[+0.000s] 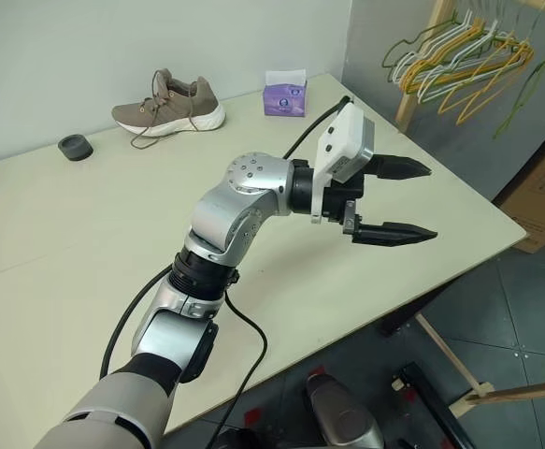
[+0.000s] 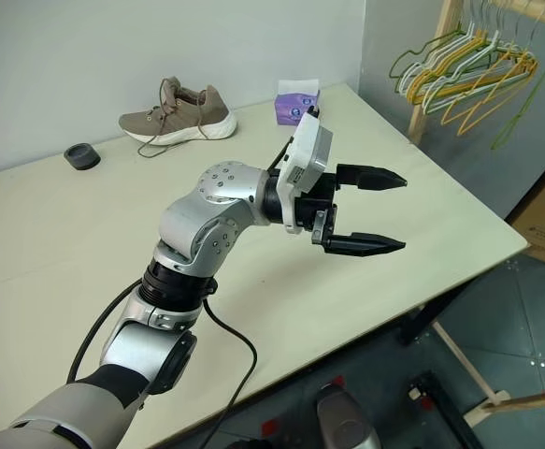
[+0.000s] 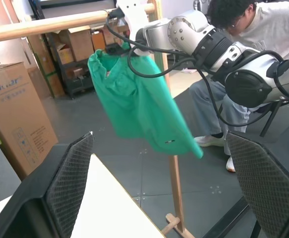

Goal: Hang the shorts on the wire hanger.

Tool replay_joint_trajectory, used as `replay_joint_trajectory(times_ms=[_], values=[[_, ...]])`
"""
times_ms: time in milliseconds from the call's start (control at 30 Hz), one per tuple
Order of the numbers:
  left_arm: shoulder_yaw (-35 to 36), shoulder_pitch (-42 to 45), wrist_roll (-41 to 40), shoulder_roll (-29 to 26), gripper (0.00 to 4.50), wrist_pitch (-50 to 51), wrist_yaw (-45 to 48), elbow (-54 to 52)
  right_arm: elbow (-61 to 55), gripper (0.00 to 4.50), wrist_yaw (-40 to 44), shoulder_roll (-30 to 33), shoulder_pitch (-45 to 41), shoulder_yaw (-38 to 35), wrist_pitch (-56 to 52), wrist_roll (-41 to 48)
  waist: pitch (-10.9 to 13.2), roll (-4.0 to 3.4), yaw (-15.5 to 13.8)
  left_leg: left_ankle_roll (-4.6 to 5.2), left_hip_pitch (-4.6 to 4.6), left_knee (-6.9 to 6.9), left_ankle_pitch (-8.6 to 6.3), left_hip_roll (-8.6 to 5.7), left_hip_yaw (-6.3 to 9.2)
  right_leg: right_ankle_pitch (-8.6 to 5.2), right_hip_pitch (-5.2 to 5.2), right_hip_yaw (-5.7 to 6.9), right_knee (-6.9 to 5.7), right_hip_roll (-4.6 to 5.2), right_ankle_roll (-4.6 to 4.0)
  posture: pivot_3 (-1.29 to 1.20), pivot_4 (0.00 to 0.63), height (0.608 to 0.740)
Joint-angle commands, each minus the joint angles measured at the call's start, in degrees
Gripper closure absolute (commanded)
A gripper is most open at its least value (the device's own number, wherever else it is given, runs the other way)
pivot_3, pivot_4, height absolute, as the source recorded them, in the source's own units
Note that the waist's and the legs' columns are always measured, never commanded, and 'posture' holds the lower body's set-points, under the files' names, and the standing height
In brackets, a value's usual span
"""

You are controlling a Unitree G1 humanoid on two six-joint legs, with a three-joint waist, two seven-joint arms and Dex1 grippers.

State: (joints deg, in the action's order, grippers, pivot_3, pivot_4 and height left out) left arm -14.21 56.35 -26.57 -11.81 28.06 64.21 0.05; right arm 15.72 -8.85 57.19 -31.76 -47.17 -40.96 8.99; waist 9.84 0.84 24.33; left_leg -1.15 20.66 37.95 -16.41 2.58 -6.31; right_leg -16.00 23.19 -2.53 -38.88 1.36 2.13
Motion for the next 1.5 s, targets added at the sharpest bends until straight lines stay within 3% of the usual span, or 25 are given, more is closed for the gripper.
replay_joint_trajectory(times_ms=[33, 400, 700, 900, 1233, 1367, 1500], values=[[0.55, -0.04, -0.22, -0.17, 0.00, -0.60, -0.36, -2.09, -4.22, 0.01, -0.19, 0.52, 0.65, 0.91, 3.05, -1.48, 0.00, 0.00, 0.02, 0.00, 0.00, 0.00, 0.00, 0.01, 0.01, 0.00, 0.00, 0.01, 0.00, 0.00, 0.00, -0.40, 0.116, 0.740], [0.31, -0.24, 0.04, -0.56, 0.00, -0.72, -0.25, -2.32, -8.36, 0.01, -4.09, -8.50, -8.39, -8.07, -24.35, 5.89, -0.04, -0.04, -0.18, 0.00, 0.00, 0.01, 0.00, 0.03, 0.01, 0.01, 0.00, 0.01, -0.02, -0.01, 0.01, -0.40, 0.115, 0.740], [0.11, -0.22, 0.41, -0.95, 0.00, -1.03, 0.14, -2.18, -19.84, 0.01, -11.37, -13.06, -14.92, -7.90, -28.84, 3.03, -0.07, -0.09, -0.38, 0.00, 0.00, 0.01, 0.00, 0.02, 0.01, 0.01, 0.01, -0.01, -0.04, -0.01, 0.01, -0.40, 0.113, 0.740], [0.06, -0.18, 0.65, -1.02, 0.00, -1.25, 0.45, -1.88, -25.95, 0.01, -14.71, -14.48, -15.97, -3.89, -24.56, -1.61, -0.07, -0.09, -0.56, 0.00, 0.02, 0.01, 0.00, 0.02, 0.02, 0.01, 0.02, 0.00, -0.04, -0.01, 0.02, -0.40, 0.112, 0.740], [0.30, -0.71, 1.01, -1.76, 0.00, -1.40, 0.30, -1.67, -27.53, 0.01, -4.43, -9.34, -3.90, 11.55, 0.07, -8.16, -0.08, -0.10, -0.35, 0.01, 0.01, 0.01, 0.00, 0.02, 0.03, 0.00, 0.04, 0.00, -0.06, -0.02, 0.04, -0.39, 0.108, 0.740], [1.06, -1.45, 1.51, -3.31, 0.00, -1.15, -0.52, -2.02, -32.52, 0.01, 12.95, -12.08, -0.41, 19.09, 6.33, 1.79, -0.08, -0.09, 0.05, 0.01, -0.02, 0.01, 0.00, 0.04, 0.02, 0.00, 0.04, -0.01, -0.06, -0.05, 0.04, -0.39, 0.108, 0.740], [3.64, -4.17, 4.36, -7.40, 0.00, -1.27, -5.07, -1.79, -38.51, 0.01, 22.52, -16.54, 4.19, 26.11, 2.37, 9.35, -0.08, -0.08, 0.15, 0.00, 0.01, 0.00, 0.00, 0.12, 0.12, 0.01, 0.03, 0.09, -0.07, -0.09, 0.05, -0.37, 0.108, 0.740]])
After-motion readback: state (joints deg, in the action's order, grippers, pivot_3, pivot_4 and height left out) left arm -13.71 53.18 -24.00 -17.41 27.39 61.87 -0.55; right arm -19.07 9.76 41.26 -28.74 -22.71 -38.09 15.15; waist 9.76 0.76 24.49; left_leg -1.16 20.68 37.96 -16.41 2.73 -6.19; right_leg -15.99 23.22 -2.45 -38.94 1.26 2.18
